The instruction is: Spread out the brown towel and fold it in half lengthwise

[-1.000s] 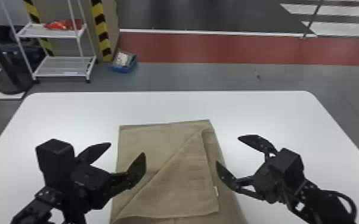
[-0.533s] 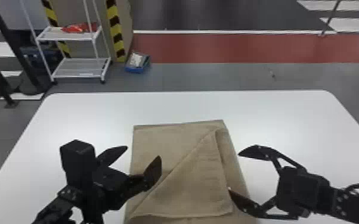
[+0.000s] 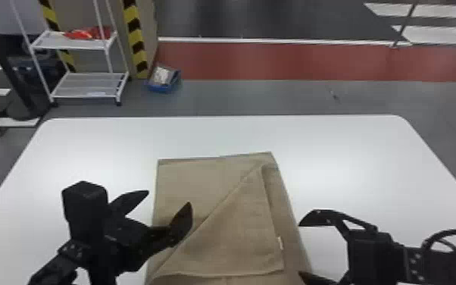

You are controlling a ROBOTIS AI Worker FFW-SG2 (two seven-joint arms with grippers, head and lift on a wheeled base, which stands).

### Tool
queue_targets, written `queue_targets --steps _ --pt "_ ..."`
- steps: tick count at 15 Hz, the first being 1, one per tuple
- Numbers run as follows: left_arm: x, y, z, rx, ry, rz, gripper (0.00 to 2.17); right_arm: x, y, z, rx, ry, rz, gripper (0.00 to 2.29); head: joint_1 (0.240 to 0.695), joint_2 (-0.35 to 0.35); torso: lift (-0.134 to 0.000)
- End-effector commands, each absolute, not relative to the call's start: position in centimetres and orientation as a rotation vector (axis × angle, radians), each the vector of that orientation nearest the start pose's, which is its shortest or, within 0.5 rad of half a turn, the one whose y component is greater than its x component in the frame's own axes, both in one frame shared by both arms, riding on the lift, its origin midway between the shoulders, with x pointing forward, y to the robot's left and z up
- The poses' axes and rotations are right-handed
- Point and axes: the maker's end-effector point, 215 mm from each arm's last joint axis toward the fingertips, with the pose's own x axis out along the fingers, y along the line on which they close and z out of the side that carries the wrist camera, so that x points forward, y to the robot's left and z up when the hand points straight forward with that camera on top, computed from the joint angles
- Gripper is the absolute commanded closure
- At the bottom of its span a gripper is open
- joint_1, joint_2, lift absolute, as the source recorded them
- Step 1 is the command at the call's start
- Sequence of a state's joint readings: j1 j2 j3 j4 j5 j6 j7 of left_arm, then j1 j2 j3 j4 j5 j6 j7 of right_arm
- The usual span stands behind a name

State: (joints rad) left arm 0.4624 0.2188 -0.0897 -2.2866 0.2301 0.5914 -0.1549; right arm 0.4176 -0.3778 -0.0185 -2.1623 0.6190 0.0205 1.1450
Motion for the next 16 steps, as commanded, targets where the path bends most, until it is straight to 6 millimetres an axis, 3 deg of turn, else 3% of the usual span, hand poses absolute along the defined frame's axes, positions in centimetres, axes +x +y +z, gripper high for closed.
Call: queue_targets --steps 1,5,9,16 --pt "42.1 13.6 -36.9 -0.056 0.371 -0.396 0.07 35.2 -15.9 -41.5 -0.991 0.378 1.154 0.22 0.695 -0.035 -0.125" --pt "42.0 13.7 -37.1 -0.056 0.374 -0.395 0.07 35.6 -14.6 -41.9 -1.016 0.389 1.19 0.32 0.695 -0.03 -0.125" --pt "42.0 13.7 -37.1 -0.054 0.375 -0.396 0.07 34.3 -13.2 -43.4 -1.022 0.454 1.262 0.41 0.695 -0.007 -0.125" --pt "41.8 13.8 -37.6 -0.057 0.386 -0.395 0.07 34.8 -12.7 -44.3 -1.022 0.49 1.278 0.62 0.695 0.015 -0.125"
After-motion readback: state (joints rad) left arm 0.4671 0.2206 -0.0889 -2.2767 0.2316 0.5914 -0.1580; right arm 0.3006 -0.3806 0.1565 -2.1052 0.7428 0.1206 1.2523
